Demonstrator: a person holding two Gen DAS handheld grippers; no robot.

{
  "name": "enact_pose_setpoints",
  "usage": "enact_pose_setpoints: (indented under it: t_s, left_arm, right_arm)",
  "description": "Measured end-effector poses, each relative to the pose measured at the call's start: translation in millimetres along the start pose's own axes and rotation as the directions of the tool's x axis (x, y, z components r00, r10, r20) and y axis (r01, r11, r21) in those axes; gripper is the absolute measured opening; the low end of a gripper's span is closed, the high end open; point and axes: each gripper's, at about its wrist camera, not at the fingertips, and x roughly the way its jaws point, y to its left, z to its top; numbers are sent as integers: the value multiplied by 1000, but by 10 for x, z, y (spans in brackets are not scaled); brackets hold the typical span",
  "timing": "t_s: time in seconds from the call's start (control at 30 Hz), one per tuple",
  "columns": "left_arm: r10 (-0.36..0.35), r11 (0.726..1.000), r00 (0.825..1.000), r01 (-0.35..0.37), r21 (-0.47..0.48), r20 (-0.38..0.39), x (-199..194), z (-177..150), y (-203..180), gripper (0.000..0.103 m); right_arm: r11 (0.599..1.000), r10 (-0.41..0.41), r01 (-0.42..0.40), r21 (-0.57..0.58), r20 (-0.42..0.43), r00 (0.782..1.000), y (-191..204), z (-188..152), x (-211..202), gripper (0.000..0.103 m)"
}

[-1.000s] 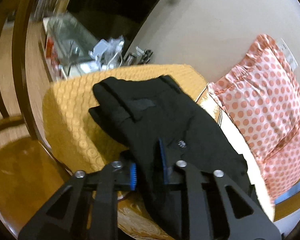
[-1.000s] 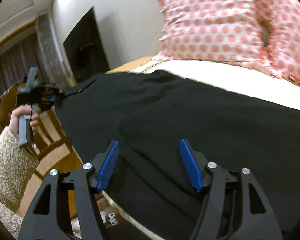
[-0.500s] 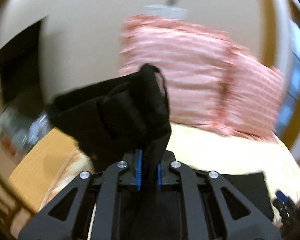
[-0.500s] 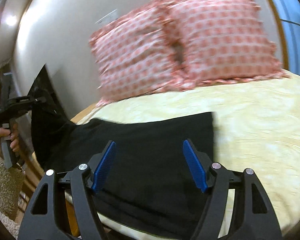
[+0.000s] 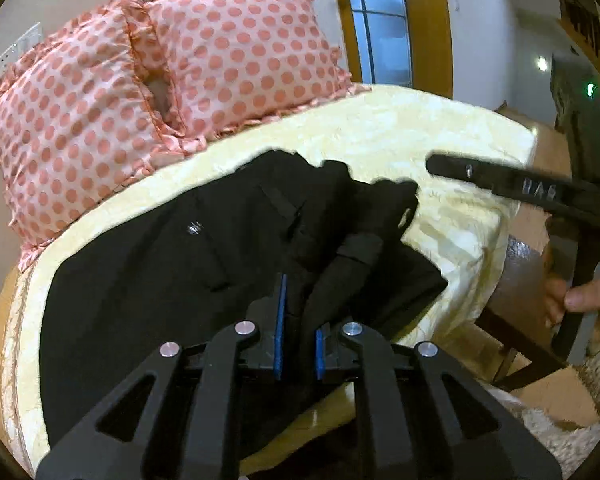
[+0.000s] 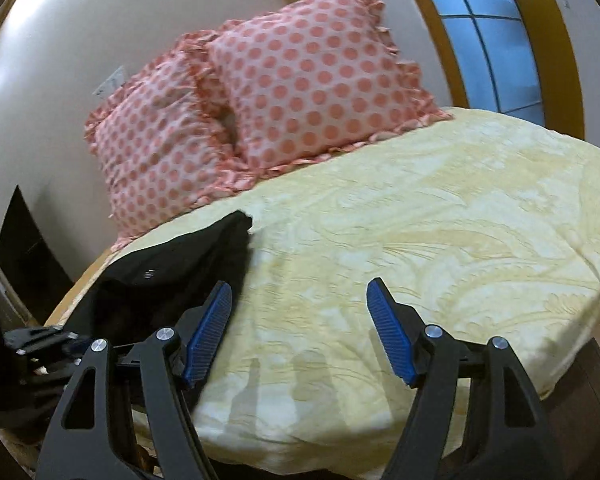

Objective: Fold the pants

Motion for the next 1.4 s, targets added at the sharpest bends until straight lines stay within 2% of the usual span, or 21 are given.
enact_pose_setpoints:
  t_s: [0.07,0.17,0.23,0.3,0.33,0.37,0.43,0.5,0.57,0.6,0.63,0.67,0.7,0.77,0.8,0.87,0.97,1.13,1.2,1.27,1.4]
  left_arm:
    - [-28,996,1000,29,-79,14,-49,110,163,11]
    - [-33,990,995,46,-137,99,-241,281,252,11]
    - [-30,995,993,40,-91,110,-251,284,110,11]
    - [-54,997,997,57,-55,50,-97,175,-35,11]
    - [-79,996,997,78,-53,-7,57,74,-93,12]
    - [-85,995,996,84,-49,-20,107,20,-123,12]
    - [-40,999,999,39,29,20,84,-51,-243,15]
    - [-65,997,997,63,51,28,8,-55,-259,25]
    - [-154,988,987,154,-1,43,-143,-54,-109,34]
    - [-176,984,983,178,-27,58,-208,-64,-30,47]
    - [-178,980,979,186,-74,102,-332,-64,127,69]
    - [-148,979,978,165,-118,146,-439,-74,262,80]
    - [-78,977,977,115,-180,201,-555,-82,463,95]
    - [48,964,971,16,-265,233,-625,-103,738,99]
    - [135,946,970,-65,-316,205,-602,-120,899,99]
    - [195,925,968,-128,-357,158,-520,-140,1069,99]
    - [234,909,968,-184,-374,92,-369,-187,1201,99]
    - [254,904,967,-230,-361,19,-260,-370,1157,101]
    - [239,900,971,-230,-370,-21,-183,-470,1170,101]
    - [190,896,979,-204,-393,-75,-80,-607,1208,101]
    - [226,907,972,-233,-351,-61,-63,-729,1109,101]
  right_arm:
    - [1000,7,-7,12,-1,1000,-20,11,25,72]
    - [1000,11,-11,-4,5,1000,43,1,39,72]
    - [1000,11,-11,-15,-1,1000,79,-17,47,72]
    - [1000,10,-10,-15,-2,1000,102,-20,47,72]
    - [1000,10,-10,-15,-1,1000,101,-13,43,72]
    - [1000,7,-7,-17,3,1000,111,-10,38,72]
    - [1000,-3,4,-26,6,1000,135,14,29,72]
    - [999,-8,9,-34,18,1000,167,68,10,72]
    - [999,14,-11,-45,53,998,245,157,-48,72]
    - [998,26,-22,-53,68,997,289,190,-77,72]
    - [996,53,-47,-70,89,995,369,233,-113,72]
    - [993,84,-76,-88,97,992,450,261,-129,72]
    - [986,130,-119,-115,90,988,585,279,-119,74]
    - [969,196,-186,-160,51,979,802,248,-64,79]
    - [958,224,-216,-189,22,974,935,211,-19,79]
    - [934,251,-252,-254,-38,967,1201,101,83,79]
    - [913,268,-281,-295,-83,960,1412,-28,160,79]
    - [917,236,-254,-308,-92,967,1430,-99,181,81]
    - [921,210,-238,-307,-122,970,1401,-166,220,84]
    - [930,132,-196,-311,-217,967,1355,-298,375,85]
    - [909,101,-182,-374,-227,969,1396,-372,329,86]
